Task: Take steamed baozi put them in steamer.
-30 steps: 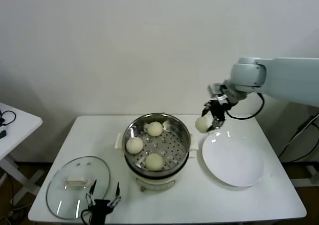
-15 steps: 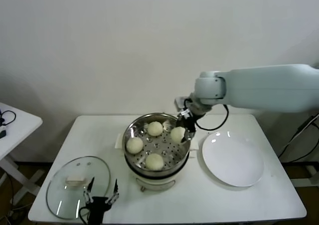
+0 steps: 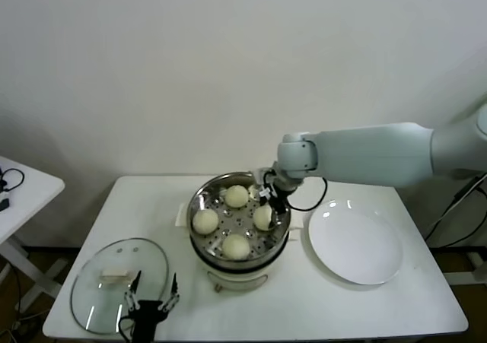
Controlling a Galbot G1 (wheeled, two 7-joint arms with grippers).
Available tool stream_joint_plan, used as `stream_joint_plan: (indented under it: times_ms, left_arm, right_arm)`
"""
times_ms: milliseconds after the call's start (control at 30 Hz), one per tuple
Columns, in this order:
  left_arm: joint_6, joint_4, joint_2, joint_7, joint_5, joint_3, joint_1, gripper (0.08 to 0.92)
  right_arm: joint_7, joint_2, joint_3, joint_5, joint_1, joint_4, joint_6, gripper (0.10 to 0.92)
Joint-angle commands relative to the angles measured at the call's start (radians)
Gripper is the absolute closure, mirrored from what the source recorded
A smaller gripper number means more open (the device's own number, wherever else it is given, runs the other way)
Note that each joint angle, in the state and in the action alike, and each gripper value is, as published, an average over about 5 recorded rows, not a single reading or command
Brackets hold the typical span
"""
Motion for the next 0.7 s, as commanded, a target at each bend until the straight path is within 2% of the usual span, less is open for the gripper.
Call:
stream_joint_plan:
  times_ms: [33,133,233,433,567,700]
  left_arm:
    - [0.002,0.0,0.0,0.0,-0.001,-0.001,-0.002,0.177]
    - [0.003,-0.001,0.001,0.0,-0.001,-0.002,-0.001,0.177]
    - [0.001,-0.001,0.003,0.001,0.0,-0.002,-0.001,0.177]
    - [-0.005,-0.001,0.012,0.001,0.0,-0.002,0.003,0.177]
    - [-0.015,0.003,0.018,-0.004,0.0,-0.002,0.005,0.177]
    - [-0.035,0.014,0.023,-0.012,0.0,0.003,0.003,0.177]
  right_arm:
    - [0.013,0.014,0.04,-0.024,-0.065,-0.047,0.007,0.356]
    - [0.007,-0.006,0.052,0.029,-0.03,-0.022,0.015,0.318]
    - [-0.008,-0.042,0.041,0.086,0.045,0.018,0.027,0.239]
    - [0.004,-0.169,0.007,0.151,0.189,0.104,0.021,0.204]
    - [0.101,-0.326,0.115,0.154,0.165,0.162,-0.038,0.203]
    - [0.251,-0.505,0.36,0.082,-0.019,0.204,-0.057,0.203]
